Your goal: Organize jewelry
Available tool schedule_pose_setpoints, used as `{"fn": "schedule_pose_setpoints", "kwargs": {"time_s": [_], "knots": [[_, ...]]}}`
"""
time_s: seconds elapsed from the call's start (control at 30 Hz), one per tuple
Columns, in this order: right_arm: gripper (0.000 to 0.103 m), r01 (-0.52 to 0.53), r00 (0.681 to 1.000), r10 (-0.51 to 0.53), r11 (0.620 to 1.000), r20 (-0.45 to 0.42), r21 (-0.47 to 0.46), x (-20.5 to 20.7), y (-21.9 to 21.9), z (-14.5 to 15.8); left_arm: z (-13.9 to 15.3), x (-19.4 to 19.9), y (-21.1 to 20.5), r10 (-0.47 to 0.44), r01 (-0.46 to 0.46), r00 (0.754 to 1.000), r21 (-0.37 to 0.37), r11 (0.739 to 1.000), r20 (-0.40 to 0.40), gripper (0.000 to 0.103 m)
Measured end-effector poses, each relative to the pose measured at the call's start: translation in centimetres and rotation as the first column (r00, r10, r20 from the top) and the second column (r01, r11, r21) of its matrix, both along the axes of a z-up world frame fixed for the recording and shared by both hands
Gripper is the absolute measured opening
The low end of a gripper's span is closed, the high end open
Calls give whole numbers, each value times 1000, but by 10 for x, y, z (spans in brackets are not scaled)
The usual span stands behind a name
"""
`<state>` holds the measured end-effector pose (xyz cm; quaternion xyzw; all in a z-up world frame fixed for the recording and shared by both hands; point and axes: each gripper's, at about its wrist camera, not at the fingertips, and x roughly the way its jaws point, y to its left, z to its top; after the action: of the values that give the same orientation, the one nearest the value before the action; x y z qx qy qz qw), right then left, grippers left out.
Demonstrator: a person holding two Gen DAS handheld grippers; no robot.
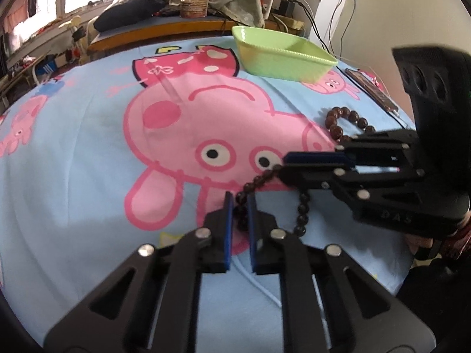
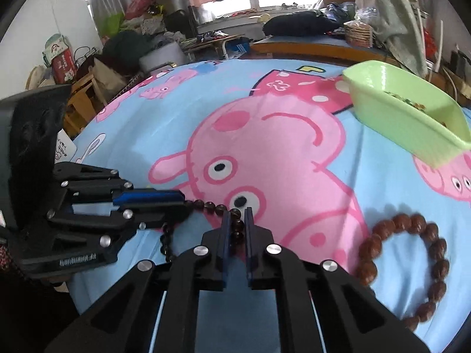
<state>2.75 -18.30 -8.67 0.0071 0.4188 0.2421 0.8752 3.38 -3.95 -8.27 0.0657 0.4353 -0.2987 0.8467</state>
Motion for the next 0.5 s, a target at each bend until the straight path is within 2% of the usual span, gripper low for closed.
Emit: {"fn": "schedule_pose_setpoints", "kwargs": {"time_s": [0.23, 0.5], "knots": [[0, 46, 999, -46, 998, 16, 30, -18, -15, 5, 5, 4, -19, -45, 44, 999, -22, 999, -17, 9], [0, 119, 990, -129, 982, 62, 146, -5, -51, 37, 40, 36, -44, -77, 78, 997, -86, 993, 14, 9]]}}
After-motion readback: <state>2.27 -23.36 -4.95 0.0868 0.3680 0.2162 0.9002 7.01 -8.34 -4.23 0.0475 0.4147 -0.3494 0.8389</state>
